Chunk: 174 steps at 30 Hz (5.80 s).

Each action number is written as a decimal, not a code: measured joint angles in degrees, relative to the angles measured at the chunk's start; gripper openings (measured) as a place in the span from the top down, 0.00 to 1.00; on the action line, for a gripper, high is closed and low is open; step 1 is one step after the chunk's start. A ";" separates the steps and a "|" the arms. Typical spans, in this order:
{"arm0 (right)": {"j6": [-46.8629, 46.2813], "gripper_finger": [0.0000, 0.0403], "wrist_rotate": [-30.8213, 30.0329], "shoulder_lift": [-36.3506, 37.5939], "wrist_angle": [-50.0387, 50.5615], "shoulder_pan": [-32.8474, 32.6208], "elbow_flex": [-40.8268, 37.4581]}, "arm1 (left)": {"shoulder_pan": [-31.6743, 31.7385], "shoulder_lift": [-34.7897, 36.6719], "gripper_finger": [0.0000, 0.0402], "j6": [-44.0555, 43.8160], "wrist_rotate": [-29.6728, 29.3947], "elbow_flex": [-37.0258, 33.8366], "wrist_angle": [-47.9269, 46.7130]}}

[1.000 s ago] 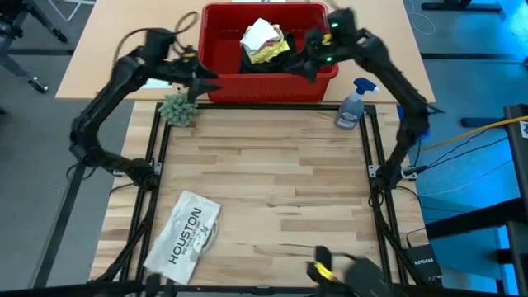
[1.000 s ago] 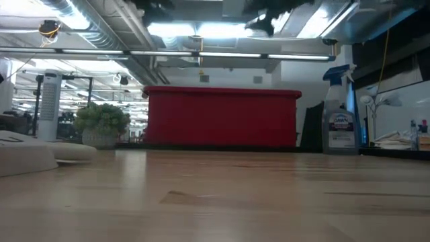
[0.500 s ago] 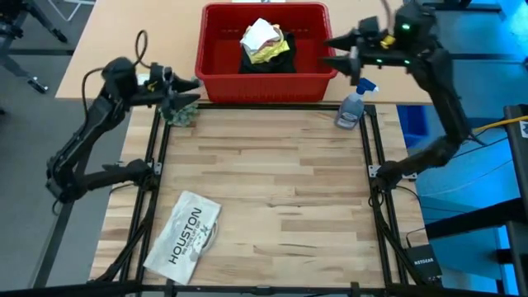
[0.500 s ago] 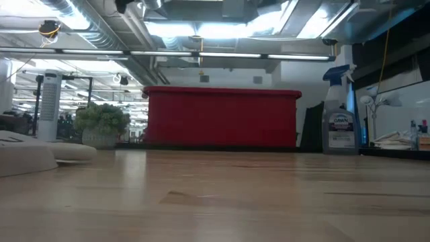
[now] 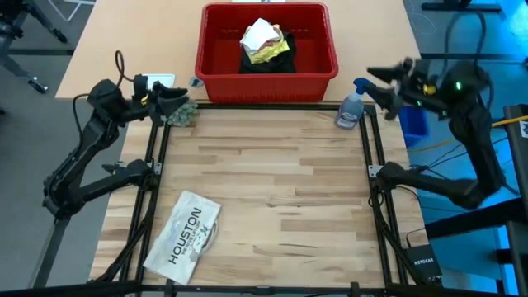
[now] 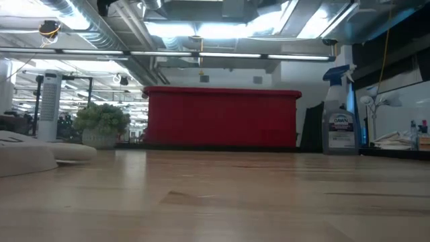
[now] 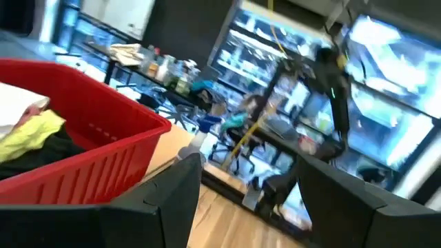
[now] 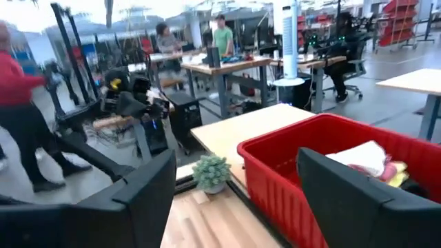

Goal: Fold laundry
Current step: Return to Home Position

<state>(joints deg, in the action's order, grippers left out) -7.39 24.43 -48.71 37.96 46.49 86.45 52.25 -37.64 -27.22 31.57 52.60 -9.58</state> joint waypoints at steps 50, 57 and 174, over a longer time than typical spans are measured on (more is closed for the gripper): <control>-20.90 0.28 -1.81 48.51 -45.47 -0.03 -85.96 | -2.97 37.26 0.43 2.10 2.46 -35.93 4.05; -18.06 0.28 -1.74 48.51 -43.52 -0.03 -85.98 | -4.76 37.28 0.43 -5.73 2.29 -48.58 21.39; -19.28 0.28 -3.39 48.16 -41.67 0.00 -86.07 | -6.88 37.02 0.43 -6.89 -6.92 -52.07 13.42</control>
<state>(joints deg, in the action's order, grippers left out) -26.68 21.04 -0.56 -3.70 46.49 0.38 45.36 -0.62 -34.11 24.64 0.54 3.84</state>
